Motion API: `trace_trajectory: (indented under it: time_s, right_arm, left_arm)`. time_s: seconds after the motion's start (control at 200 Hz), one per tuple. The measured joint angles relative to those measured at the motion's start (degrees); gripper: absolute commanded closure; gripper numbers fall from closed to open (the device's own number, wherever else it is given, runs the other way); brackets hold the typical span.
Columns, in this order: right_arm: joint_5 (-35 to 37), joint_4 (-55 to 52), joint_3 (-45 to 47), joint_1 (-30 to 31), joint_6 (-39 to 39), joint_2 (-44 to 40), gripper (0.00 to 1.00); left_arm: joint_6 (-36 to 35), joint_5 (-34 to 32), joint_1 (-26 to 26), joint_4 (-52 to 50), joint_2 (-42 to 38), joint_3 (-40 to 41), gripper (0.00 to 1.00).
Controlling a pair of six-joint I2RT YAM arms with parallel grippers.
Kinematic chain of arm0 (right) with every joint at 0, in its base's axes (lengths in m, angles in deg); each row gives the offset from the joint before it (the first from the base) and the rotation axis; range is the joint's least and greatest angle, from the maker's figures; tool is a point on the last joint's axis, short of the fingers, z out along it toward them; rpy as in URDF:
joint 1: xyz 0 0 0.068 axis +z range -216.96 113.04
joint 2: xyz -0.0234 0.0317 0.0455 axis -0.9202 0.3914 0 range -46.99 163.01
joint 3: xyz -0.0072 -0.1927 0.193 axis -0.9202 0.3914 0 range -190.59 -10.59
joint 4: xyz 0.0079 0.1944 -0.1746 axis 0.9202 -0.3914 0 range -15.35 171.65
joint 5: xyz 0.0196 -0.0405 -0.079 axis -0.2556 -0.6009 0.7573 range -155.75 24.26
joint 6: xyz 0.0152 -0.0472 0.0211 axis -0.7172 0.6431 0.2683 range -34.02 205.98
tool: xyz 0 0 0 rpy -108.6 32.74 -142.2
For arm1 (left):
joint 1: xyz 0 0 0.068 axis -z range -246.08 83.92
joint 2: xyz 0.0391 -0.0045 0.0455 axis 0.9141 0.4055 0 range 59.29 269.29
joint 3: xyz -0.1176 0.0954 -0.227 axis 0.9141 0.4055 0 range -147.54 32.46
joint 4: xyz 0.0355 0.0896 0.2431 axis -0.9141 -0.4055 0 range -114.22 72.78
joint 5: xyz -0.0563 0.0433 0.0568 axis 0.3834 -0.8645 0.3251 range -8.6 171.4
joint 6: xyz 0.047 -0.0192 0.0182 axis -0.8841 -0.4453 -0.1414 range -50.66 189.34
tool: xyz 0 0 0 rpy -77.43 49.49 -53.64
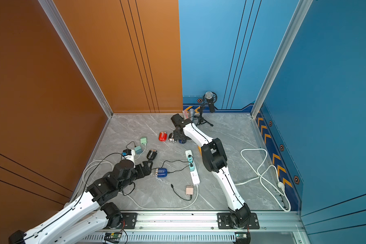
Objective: Unplug the electric shaver
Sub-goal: Place the electric shaver at the center of the board.
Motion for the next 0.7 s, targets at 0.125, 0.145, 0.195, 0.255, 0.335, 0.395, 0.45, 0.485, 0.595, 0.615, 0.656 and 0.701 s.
trace_trajectory:
  time_s: [0.125,0.145,0.195,0.255,0.335,0.395,0.45,0.485,0.595,0.615,0.656,0.701]
  right_arm:
    - [0.7,-0.3,-0.2,0.0,0.7,-0.8,0.21]
    - [0.9,-0.4,-0.1,0.0,0.9,-1.4,0.21]
    - [1.7,-0.5,1.2,0.1,1.7,-3.5,0.22]
    - [2.4,-0.5,4.7,0.2,2.4,-8.3,0.22]
    - [3.3,-0.7,10.8,0.4,3.2,-17.8,0.22]
    - [3.9,-0.4,16.5,0.7,3.5,-26.8,0.22]
    - [4.6,0.2,22.1,1.3,3.7,-35.4,0.23]
    - [5.1,0.4,26.0,1.9,3.6,-41.1,0.24]
    - [6.1,0.5,39.2,4.8,1.6,-56.8,0.28]
    - [6.6,0.4,41.3,5.8,1.1,-59.1,0.28]
    - [7.5,-0.4,45.9,8.2,-0.6,-63.5,0.29]
    - [8.5,-1.6,50.1,11.5,-3.0,-67.1,0.3]
  left_arm:
    - [-1.8,2.4,-2.4,-0.2,2.3,-2.4,0.05]
    - [-2.2,2.8,-2.8,-0.2,2.7,-2.8,0.06]
    - [-2.8,3.8,-4.0,-0.2,3.6,-3.8,0.05]
    - [-3.4,5.0,-5.6,-0.2,5.1,-4.9,0.05]
    - [-4.2,6.6,-7.8,-0.2,7.6,-6.3,0.06]
    - [-4.6,7.6,-9.4,-0.2,9.6,-7.2,0.05]
    - [-5.0,8.6,-10.6,-0.2,11.6,-8.1,0.05]
    - [-5.3,9.1,-11.3,-0.2,12.8,-8.7,0.05]
    - [-6.1,10.8,-13.3,-0.3,16.6,-11.2,0.06]
    - [-6.3,11.0,-13.5,-0.3,17.2,-11.6,0.06]
    - [-6.8,11.5,-13.8,-0.3,18.3,-12.6,0.05]
    - [-7.2,12.0,-14.0,-0.2,19.6,-13.6,0.05]
